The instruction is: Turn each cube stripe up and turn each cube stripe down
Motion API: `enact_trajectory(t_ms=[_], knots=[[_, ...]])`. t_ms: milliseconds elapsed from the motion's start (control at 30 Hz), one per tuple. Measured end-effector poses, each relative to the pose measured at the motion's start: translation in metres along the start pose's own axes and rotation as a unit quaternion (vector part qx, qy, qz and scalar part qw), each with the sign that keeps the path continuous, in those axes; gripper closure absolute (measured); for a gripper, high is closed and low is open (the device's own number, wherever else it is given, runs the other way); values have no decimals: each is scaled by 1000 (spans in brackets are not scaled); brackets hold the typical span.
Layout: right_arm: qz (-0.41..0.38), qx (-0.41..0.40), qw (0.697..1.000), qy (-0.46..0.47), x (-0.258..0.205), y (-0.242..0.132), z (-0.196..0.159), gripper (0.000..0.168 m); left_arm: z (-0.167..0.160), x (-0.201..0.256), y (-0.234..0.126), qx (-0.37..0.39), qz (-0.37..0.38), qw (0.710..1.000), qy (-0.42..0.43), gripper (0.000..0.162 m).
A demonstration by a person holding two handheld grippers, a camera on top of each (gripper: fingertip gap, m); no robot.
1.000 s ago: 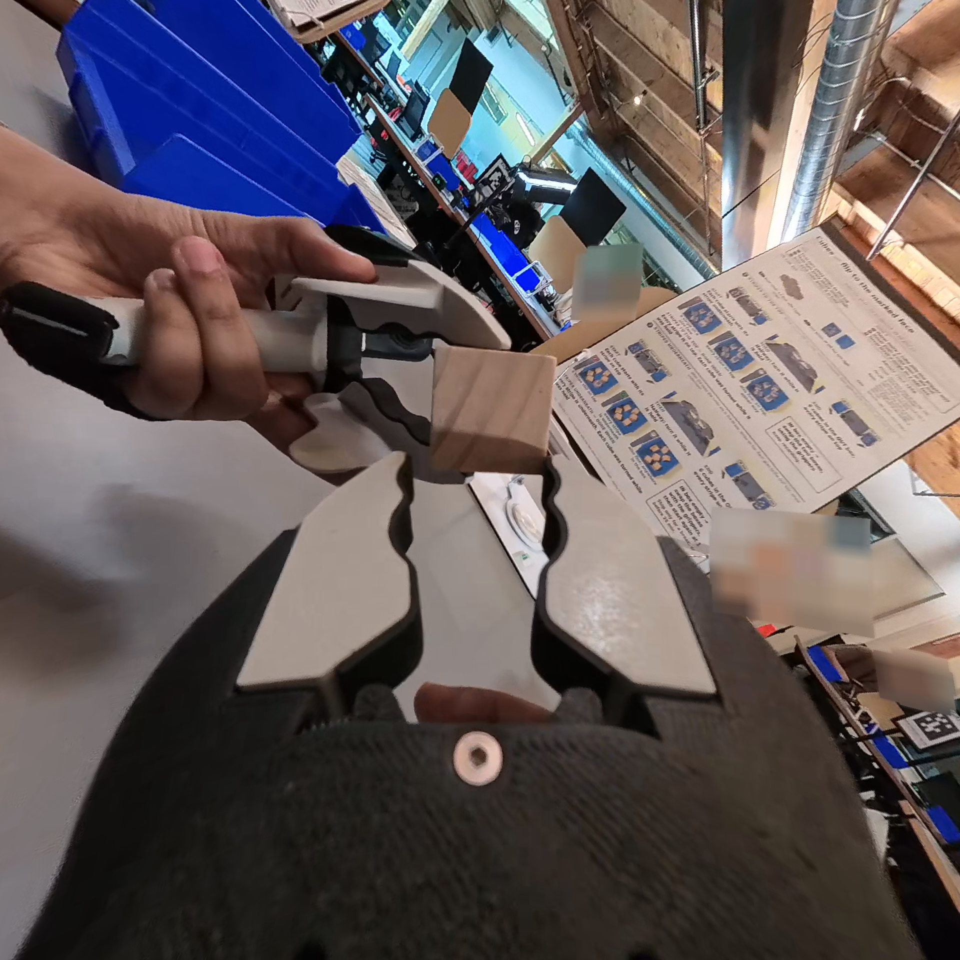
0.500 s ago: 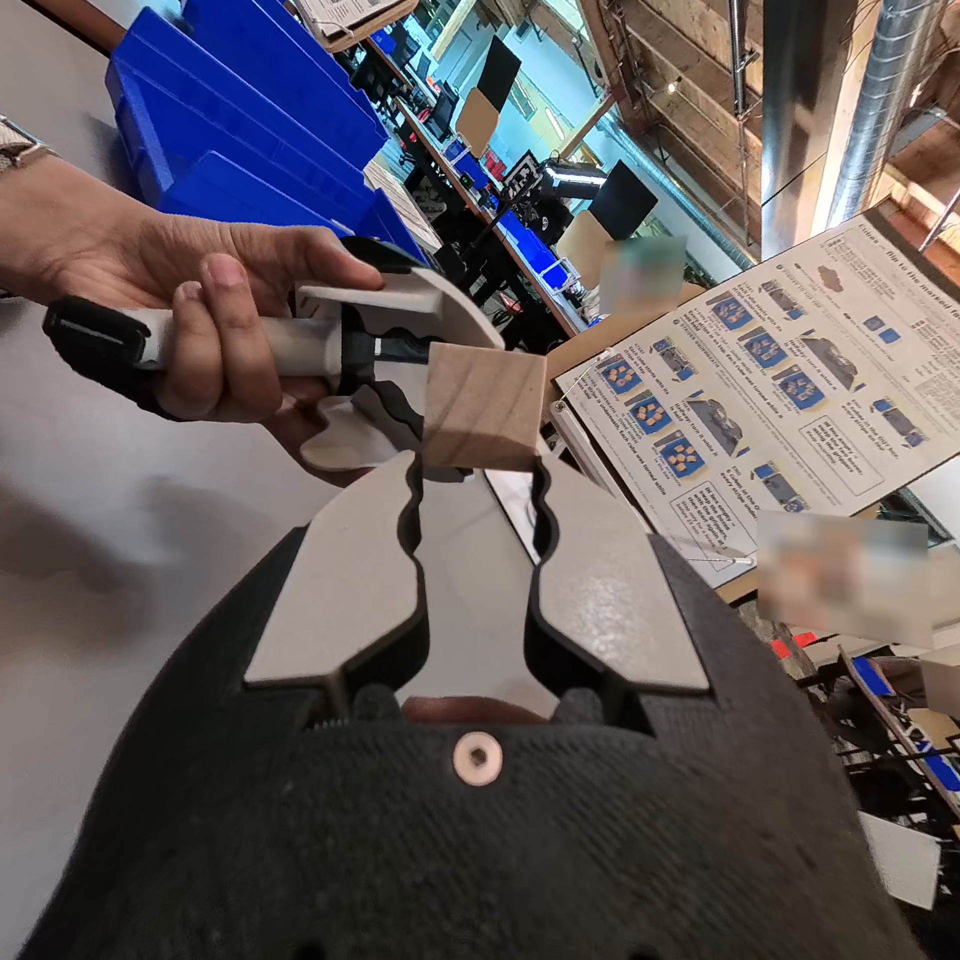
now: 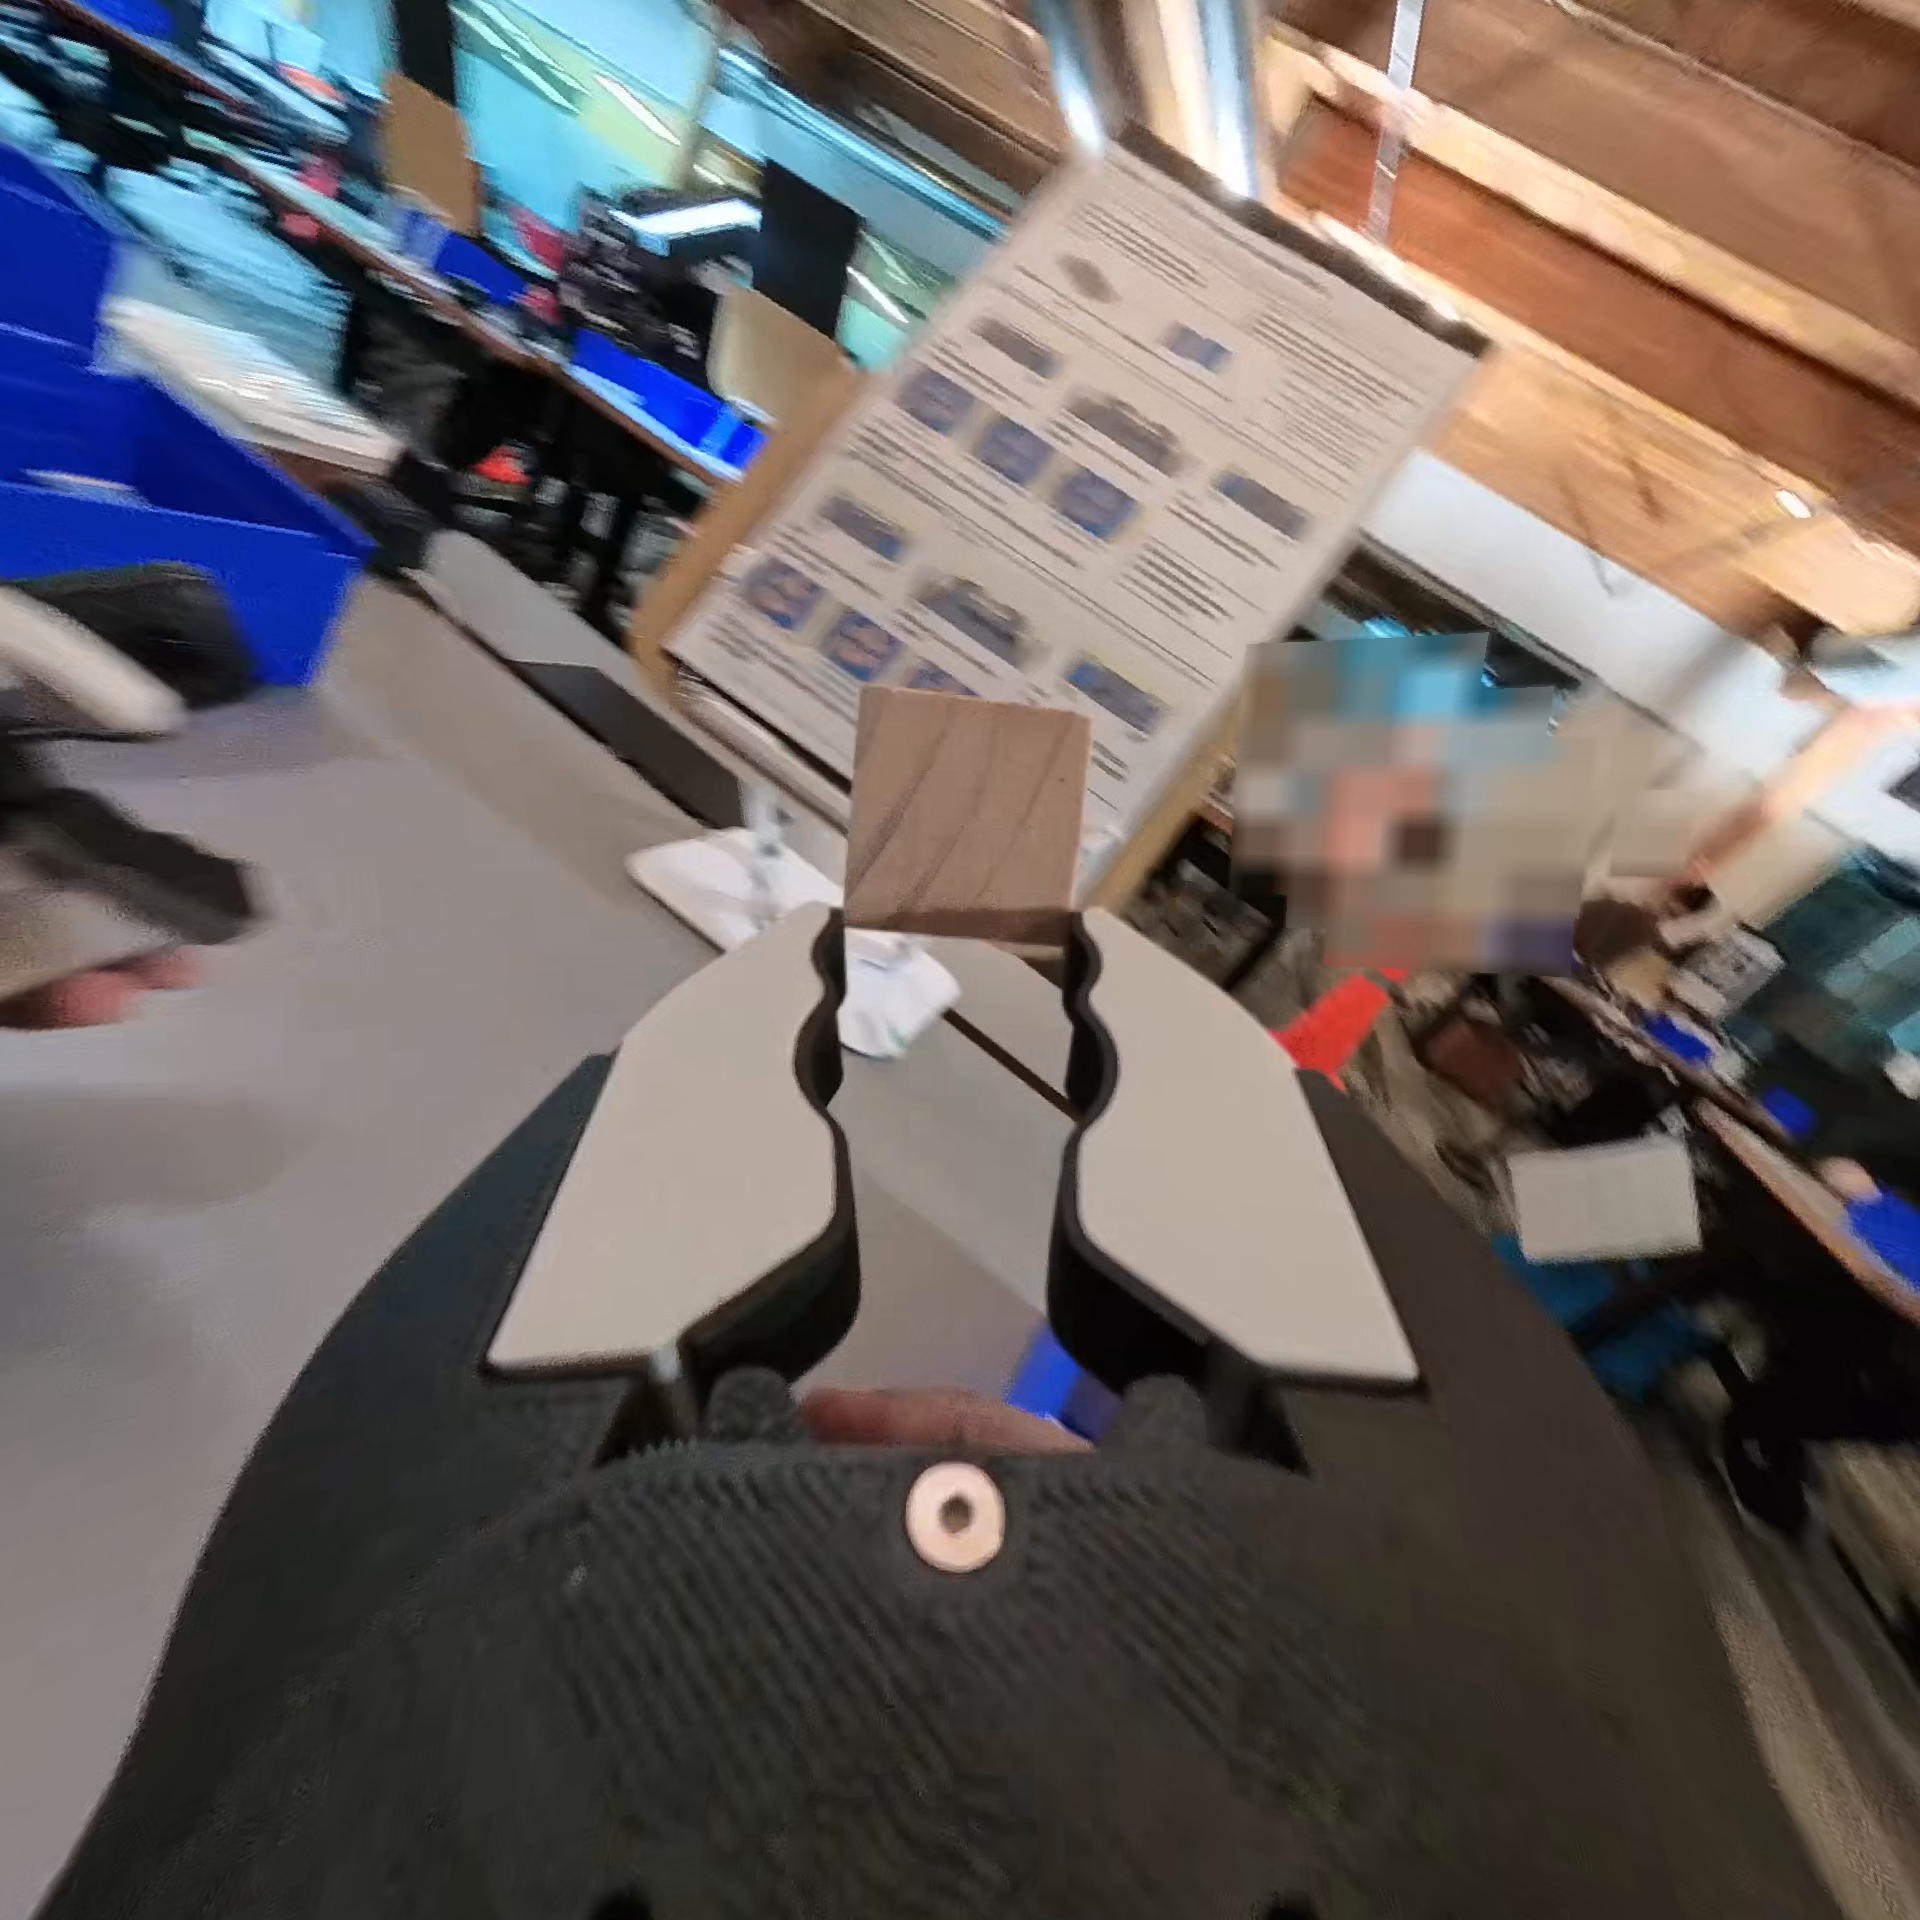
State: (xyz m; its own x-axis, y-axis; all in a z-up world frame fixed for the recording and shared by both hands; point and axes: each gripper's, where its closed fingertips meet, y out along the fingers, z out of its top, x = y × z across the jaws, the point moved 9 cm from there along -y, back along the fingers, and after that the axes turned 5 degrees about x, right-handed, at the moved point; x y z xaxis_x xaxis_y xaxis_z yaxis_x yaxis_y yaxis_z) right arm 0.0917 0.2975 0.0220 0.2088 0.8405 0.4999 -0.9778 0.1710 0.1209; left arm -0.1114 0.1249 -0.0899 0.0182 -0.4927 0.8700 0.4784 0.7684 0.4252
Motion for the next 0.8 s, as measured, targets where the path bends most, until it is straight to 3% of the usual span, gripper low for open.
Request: enact_trajectory(t_ms=[167,300,567,800], knots=[[-101,-85,986,106,80,-16,-51,127,-6,3,-11,7,4,1000,5,118],[-148,-195,952,182,115,-18,-107,127,-7,8,-26,30,19,999,24,118],[-160,-403,889,147,122,13,-194,126,-13,21,-61,97,46,993,48,122],[-155,-476,845,190,128,37,-226,127,-23,33,-90,150,71,984,58,123]])
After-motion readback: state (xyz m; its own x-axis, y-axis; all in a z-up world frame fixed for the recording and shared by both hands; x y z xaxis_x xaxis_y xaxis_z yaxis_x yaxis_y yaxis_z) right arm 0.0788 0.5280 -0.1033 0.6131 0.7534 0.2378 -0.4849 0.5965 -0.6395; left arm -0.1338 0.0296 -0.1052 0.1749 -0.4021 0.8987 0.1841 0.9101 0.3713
